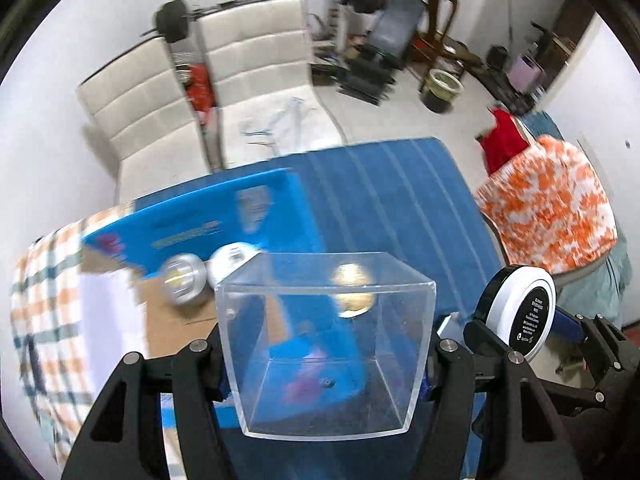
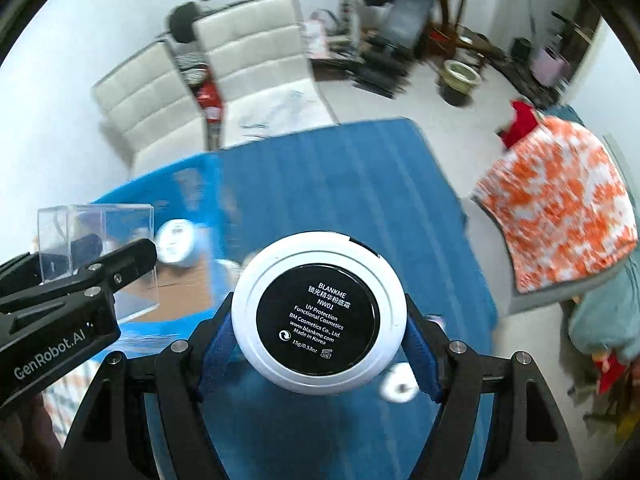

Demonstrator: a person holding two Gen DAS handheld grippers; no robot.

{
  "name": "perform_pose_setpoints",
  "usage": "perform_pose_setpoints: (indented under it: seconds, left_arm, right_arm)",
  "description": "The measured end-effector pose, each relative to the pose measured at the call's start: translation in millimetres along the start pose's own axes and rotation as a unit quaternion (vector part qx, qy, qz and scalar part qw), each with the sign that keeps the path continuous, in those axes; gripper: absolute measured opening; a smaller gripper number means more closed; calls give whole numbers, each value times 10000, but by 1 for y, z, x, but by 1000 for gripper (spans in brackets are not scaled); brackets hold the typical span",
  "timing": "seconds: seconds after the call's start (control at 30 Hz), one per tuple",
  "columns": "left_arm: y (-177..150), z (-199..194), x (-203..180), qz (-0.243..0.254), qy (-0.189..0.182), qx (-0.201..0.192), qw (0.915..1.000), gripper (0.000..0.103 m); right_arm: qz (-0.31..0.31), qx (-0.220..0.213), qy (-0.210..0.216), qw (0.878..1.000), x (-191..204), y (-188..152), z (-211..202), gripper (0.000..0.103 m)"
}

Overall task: Organize rigid objects
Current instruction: 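Lower the clear cube into the box left while the right places the compact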

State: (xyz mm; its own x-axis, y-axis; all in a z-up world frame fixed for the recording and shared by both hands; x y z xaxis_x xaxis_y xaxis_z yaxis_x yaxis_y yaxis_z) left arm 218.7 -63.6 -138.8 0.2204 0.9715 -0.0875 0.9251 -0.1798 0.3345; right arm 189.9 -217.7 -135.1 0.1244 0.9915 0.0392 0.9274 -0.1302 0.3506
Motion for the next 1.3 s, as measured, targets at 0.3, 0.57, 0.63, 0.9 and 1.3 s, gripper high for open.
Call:
perform_pose_setpoints:
  seconds: [0.3,0.57,0.63,0.9,1.3]
  left_arm:
    - [-38,-46,82,-626,436,-246,9968,62]
    - [-54,-50,139,-1072,426,-229,9931,62]
    - [-58,-45,149,-1170,397,-149,9922,62]
    - [-58,0,185,-1357,219,252,9902,62]
    - [-43,150,223,-1328,233,1607,9778,62]
  right_arm:
    - [-750,-169,308,9966,105,-11,-25,77]
    - [-729,163,482,9960,138,-10,5,77]
    - [-704,245,452,9962,142,-11,16,77]
    - [-574,638,311,9958,149,-5,71,77]
    - [-705,1651,-404,9829,166,-7,206,77]
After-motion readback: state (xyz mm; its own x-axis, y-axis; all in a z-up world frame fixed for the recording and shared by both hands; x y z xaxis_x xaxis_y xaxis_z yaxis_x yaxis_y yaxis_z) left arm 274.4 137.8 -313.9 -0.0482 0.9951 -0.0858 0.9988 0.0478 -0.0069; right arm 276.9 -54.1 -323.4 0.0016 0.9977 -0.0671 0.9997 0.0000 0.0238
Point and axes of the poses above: each gripper's, at about its wrist camera, not at the fingertips, and z roughly the way its jaws point, x to its left, y to its top, the point moved 5 cm from there along z, roughly the way its jaws point, and after that the axes turned 2 degrees about -y, right-handed, at the moved point
